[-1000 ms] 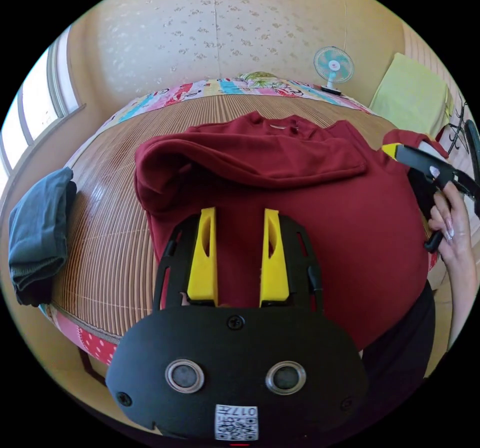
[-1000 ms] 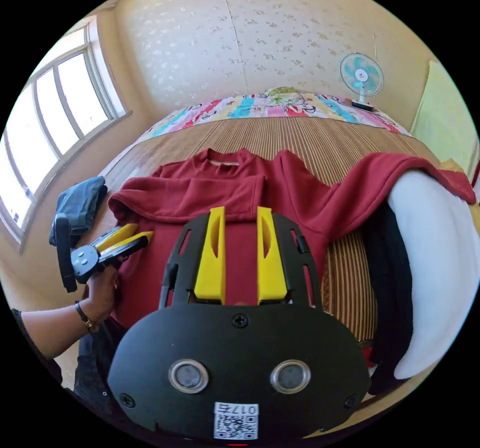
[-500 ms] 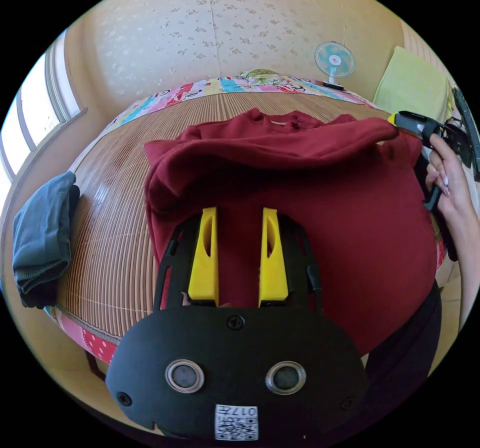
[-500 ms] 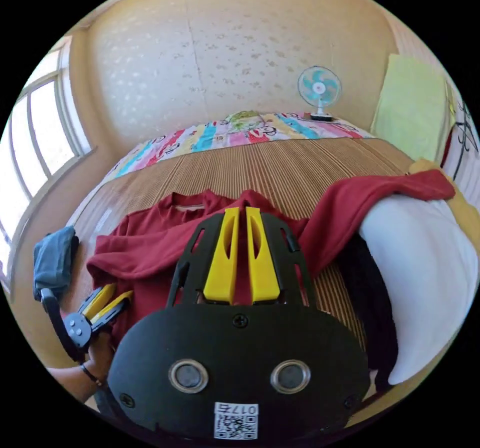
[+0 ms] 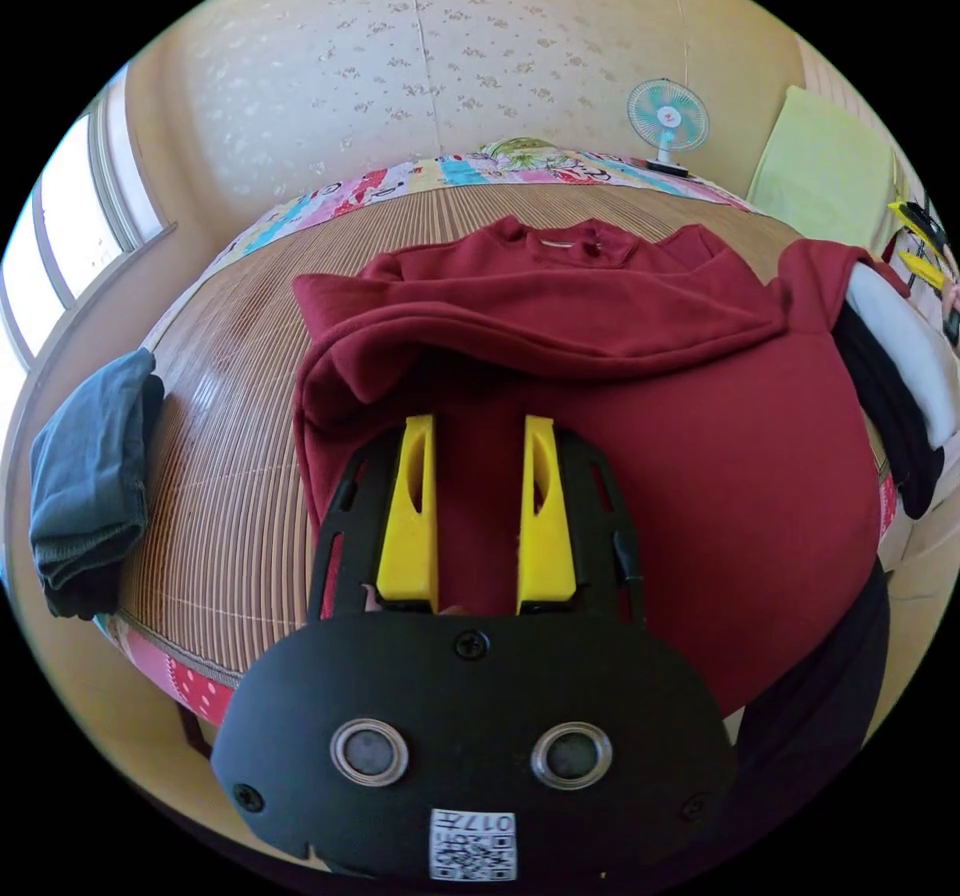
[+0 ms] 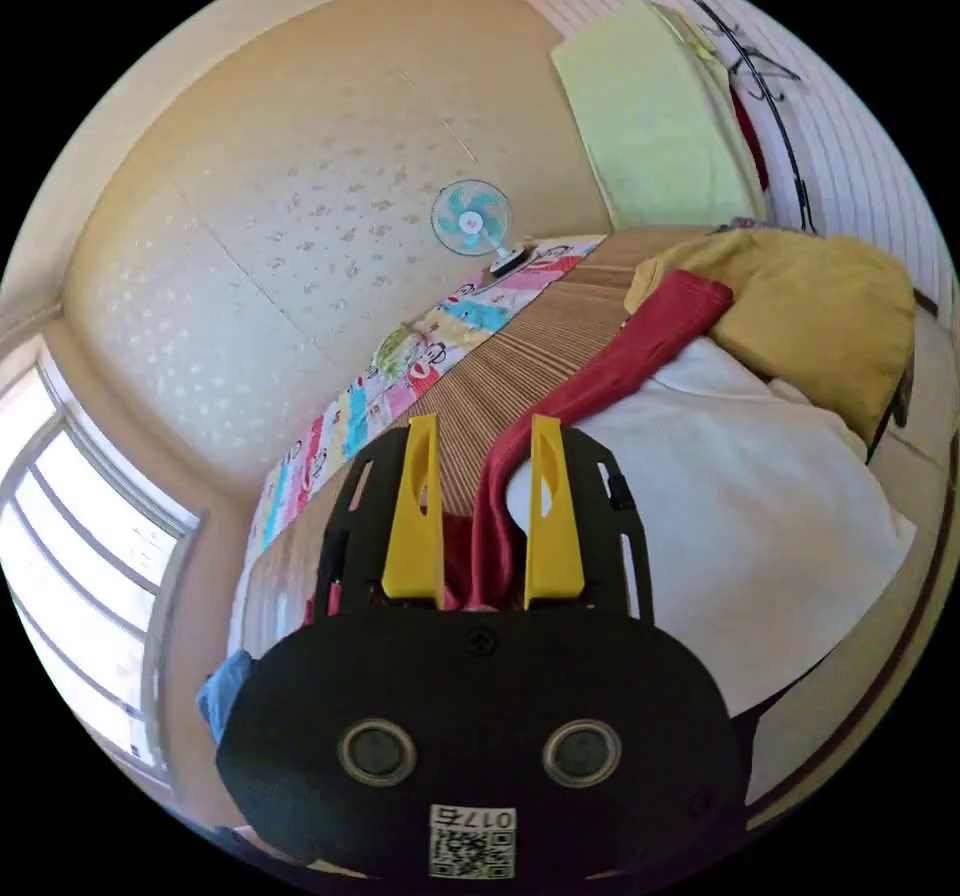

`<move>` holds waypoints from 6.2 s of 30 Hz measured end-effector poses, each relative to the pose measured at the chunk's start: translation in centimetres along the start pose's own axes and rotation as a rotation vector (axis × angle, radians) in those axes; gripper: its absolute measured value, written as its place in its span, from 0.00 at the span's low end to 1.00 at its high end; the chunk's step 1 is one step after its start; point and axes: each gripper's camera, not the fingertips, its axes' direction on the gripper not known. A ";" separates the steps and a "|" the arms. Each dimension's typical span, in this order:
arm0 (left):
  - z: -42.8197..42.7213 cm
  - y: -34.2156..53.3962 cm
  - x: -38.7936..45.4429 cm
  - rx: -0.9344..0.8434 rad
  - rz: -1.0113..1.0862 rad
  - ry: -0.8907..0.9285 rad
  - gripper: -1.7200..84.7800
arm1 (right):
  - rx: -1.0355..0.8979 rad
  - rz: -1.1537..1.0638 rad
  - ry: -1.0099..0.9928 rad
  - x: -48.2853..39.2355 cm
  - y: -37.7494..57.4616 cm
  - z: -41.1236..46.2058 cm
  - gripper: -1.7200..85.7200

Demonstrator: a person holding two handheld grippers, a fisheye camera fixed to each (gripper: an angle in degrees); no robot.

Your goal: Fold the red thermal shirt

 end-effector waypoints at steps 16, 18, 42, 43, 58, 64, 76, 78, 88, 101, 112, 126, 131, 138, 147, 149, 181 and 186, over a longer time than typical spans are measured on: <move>0.4 0.5 -2.2 0.002 -0.008 0.012 0.16 | -0.424 -0.751 -0.399 -17.6 5.3 7.8 0.07; 0.4 0.6 -2.4 0.002 -0.009 0.015 0.16 | -0.538 -0.916 -0.401 -19.8 13.5 9.2 0.07; 0.0 0.0 -2.3 0.010 -0.007 0.013 0.16 | -0.892 -0.167 -0.815 -14.0 22.4 23.7 0.10; 0.0 -0.1 -2.3 0.011 -0.007 0.012 0.16 | -0.850 -0.192 -0.888 -14.8 22.8 22.7 0.08; -0.7 -1.6 -0.5 0.014 -0.007 0.010 0.16 | -0.638 -0.761 -0.558 -10.4 28.2 8.0 0.12; -1.1 -2.5 0.4 0.016 -0.007 0.007 0.16 | -0.541 -0.665 -0.014 0.0 30.4 3.0 0.12; -4.2 -4.5 1.1 -0.061 -0.048 0.063 0.17 | -0.605 -0.714 0.087 1.3 34.9 7.7 0.11; -6.8 -1.9 0.2 -0.033 -0.160 0.058 0.16 | -0.600 -0.750 0.073 1.4 35.4 7.7 0.11; -6.6 -6.2 1.2 -0.225 -0.172 0.029 0.12 | -0.722 -0.777 0.083 -0.6 35.0 11.5 0.09; 0.0 -20.2 0.9 -0.173 -0.099 0.036 0.07 | -0.657 -0.720 0.102 -5.5 31.3 22.7 0.06; -5.3 -20.1 -1.4 -0.157 -0.129 0.216 0.06 | -0.611 -0.729 0.137 -6.7 31.3 23.4 0.06; -22.7 -2.4 -7.5 -0.073 -0.268 0.307 0.16 | -0.591 -0.767 0.164 -8.1 30.9 22.2 0.06; -22.2 -1.5 -7.6 -0.153 -0.396 0.330 0.10 | -0.596 -0.760 0.158 -8.4 30.0 21.4 0.06; -26.9 -0.9 -10.2 0.036 -0.413 0.622 0.08 | -0.665 -0.844 0.079 -7.8 27.1 12.9 0.06; -29.6 0.5 -12.5 0.117 -0.500 0.781 0.07 | -0.498 -0.543 0.033 5.5 29.3 -6.7 0.15; -30.2 0.4 -12.7 0.124 -0.508 0.801 0.07 | -0.569 -0.403 -0.023 8.8 30.5 -7.1 0.10; -30.2 -12.8 -12.9 0.253 -0.466 0.542 0.16 | -0.226 -0.681 -0.047 -11.8 22.5 0.4 0.11; -26.2 -1.5 -10.5 0.071 -0.678 0.633 0.22 | -0.248 -0.661 -0.201 -10.5 27.8 -2.4 0.11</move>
